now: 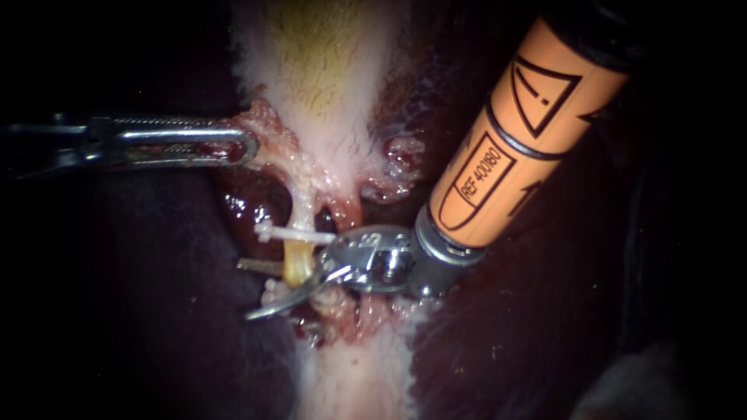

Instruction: Go to the cutting position left tube

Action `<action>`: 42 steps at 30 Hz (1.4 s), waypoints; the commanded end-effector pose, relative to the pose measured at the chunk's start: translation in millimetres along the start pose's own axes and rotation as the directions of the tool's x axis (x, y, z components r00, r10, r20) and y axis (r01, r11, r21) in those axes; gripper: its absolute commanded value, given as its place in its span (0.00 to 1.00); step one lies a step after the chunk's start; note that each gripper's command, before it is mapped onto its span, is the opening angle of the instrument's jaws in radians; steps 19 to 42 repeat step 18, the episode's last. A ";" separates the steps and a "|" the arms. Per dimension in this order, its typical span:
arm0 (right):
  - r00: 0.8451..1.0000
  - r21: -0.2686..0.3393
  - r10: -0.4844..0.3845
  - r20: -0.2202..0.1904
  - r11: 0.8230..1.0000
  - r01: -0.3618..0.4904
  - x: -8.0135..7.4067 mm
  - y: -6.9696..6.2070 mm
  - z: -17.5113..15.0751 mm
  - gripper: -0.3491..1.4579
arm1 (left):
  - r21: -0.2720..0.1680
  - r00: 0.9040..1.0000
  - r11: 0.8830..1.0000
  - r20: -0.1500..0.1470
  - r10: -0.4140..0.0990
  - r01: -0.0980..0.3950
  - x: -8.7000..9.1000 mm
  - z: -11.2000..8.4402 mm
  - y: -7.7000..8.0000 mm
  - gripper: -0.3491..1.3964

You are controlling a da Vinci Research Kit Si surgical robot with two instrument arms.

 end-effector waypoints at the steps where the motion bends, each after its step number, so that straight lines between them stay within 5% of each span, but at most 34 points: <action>1: 1.000 0.003 0.003 -0.006 1.000 -0.003 0.1 0.0 0.0 0.95 | 0.000 1.000 1.000 0.000 0.000 0.000 0.0 0.0 0.0 0.00; 42: 1.000 -0.001 0.010 -0.019 1.000 -0.010 0.5 0.0 -0.1 0.94 | 0.000 1.000 1.000 0.000 0.000 0.000 0.0 0.0 0.0 0.00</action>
